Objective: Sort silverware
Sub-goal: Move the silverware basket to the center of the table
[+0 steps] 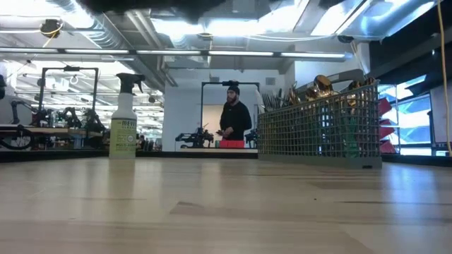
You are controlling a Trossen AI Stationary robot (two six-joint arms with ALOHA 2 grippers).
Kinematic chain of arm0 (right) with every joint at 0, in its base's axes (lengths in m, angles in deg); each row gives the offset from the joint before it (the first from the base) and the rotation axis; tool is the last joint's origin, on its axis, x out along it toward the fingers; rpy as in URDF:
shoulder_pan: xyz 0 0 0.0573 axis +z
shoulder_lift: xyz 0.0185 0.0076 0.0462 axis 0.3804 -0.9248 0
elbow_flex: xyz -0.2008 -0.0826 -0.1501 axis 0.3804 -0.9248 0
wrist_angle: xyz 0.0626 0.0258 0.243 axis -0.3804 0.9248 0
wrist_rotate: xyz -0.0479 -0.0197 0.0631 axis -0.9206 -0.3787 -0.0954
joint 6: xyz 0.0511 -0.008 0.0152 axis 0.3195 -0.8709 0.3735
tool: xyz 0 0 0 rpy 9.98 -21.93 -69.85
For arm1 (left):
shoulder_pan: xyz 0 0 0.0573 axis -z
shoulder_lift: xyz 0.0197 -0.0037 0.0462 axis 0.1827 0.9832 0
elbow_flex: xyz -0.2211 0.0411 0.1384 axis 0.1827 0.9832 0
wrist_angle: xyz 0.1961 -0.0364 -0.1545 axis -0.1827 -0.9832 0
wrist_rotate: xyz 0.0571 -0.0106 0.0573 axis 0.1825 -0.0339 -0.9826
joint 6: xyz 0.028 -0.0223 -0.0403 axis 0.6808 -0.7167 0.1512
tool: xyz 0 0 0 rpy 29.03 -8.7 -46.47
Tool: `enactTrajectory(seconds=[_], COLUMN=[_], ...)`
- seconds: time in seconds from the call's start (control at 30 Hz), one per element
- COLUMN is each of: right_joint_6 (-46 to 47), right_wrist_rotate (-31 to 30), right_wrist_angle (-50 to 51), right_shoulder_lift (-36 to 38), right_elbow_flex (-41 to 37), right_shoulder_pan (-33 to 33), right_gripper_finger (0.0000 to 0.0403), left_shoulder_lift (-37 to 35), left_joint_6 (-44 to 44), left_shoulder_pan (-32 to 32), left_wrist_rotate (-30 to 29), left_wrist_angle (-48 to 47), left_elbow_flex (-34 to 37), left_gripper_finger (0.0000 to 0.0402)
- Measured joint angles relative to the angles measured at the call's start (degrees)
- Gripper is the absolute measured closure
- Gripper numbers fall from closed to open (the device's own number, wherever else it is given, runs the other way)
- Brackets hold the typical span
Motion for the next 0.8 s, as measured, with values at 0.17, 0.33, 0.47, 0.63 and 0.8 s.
enactTrajectory(seconds=[0.17, 0.33, 0.47, 0.63, 0.8], right_joint_6=[-7.95, -10.30, -14.47, -15.31, -15.33], right_wrist_rotate=[25.36, 47.01, 48.04, 41.65, 41.08], right_wrist_angle=[-1.68, -1.28, 2.38, 10.96, 16.73], right_shoulder_lift=[-2.36, -12.12, -22.57, -31.51, -33.86], right_elbow_flex=[3.57, 4.02, 8.67, 16.89, 19.01], right_shoulder_pan=[-27.36, -43.57, -46.89, -47.88, -47.74], right_gripper_finger=[0.0269, 0.0191, 0.0143, 0.0127, 0.0151], left_shoulder_lift=[-6.52, -7.35, -7.35, -7.37, -7.37], left_joint_6=[-5.25, -6.59, -6.59, -5.68, -4.54], left_shoulder_pan=[3.26, 7.67, 9.86, 10.90, 10.92], left_wrist_rotate=[-0.56, -3.49, -7.19, -8.03, -8.05], left_wrist_angle=[3.43, 13.32, 17.06, 16.89, 16.37], left_elbow_flex=[14.51, 24.78, 28.58, 29.38, 29.38], left_gripper_finger=[0.0253, 0.0253, 0.0253, 0.0253, 0.0253])
